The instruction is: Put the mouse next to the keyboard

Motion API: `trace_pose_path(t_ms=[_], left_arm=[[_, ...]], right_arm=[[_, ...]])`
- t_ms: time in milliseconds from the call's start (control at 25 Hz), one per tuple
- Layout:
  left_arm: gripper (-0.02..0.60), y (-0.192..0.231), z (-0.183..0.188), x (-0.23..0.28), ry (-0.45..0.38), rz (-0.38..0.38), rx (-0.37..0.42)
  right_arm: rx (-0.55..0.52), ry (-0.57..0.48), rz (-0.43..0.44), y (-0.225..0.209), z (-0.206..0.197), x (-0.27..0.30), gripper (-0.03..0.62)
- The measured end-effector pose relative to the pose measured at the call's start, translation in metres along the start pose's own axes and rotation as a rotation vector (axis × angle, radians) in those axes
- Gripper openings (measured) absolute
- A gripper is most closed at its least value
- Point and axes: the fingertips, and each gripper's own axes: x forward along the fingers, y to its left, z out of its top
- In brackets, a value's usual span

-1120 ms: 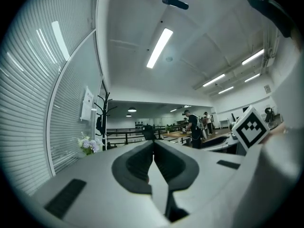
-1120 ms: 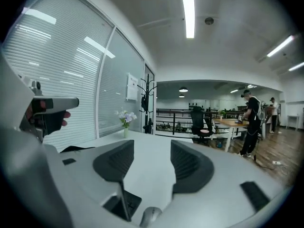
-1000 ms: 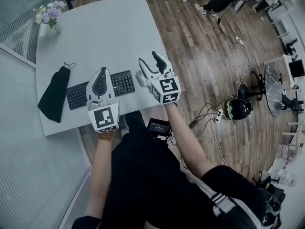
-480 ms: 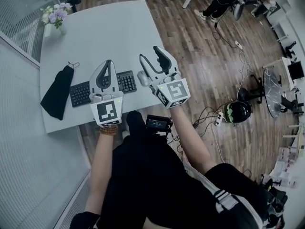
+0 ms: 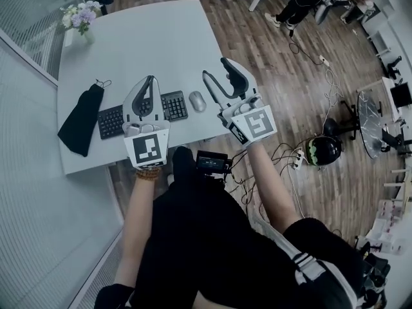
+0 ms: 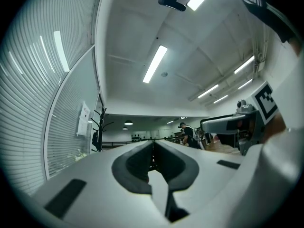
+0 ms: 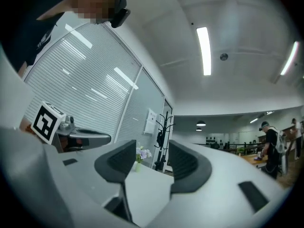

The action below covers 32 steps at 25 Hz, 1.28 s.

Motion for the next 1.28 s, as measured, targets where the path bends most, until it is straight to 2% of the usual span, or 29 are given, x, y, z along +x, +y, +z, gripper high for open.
trace_pose_path(t_ms=[160,240,360,560,760,1080,1280], left_arm=[[0.012,-0.003,0.002,-0.005,-0.001,-0.014,0.011],[0.012,-0.003,0.006,-0.005,-0.011,-0.013,0.005],[0.012,-0.006,0.010,-0.004,-0.027,-0.012,-0.008],[0.012,-0.007,0.018,-0.010,-0.047,-0.006,-0.028],[0.012,-0.006,0.017,-0.019,-0.046,0.010,-0.041],[0.012,-0.013,0.012,-0.036,-0.034,0.020,-0.038],[0.012,-0.017,0.010,-0.037,-0.034,0.025,-0.026]], right_arm=[[-0.183,0.059,0.000,-0.005,-0.005,-0.006,0.212],[-0.202,0.052,-0.003,-0.003,0.001,-0.008,0.210],[-0.184,0.059,-0.030,0.007,0.012,-0.010,0.210],[-0.136,0.002,-0.033,0.032,0.025,-0.010,0.206],[-0.079,-0.006,-0.092,0.046,0.021,-0.013,0.198],[-0.019,-0.029,-0.117,0.067,0.015,-0.024,0.183],[-0.016,-0.015,-0.136,0.068,0.006,-0.027,0.169]])
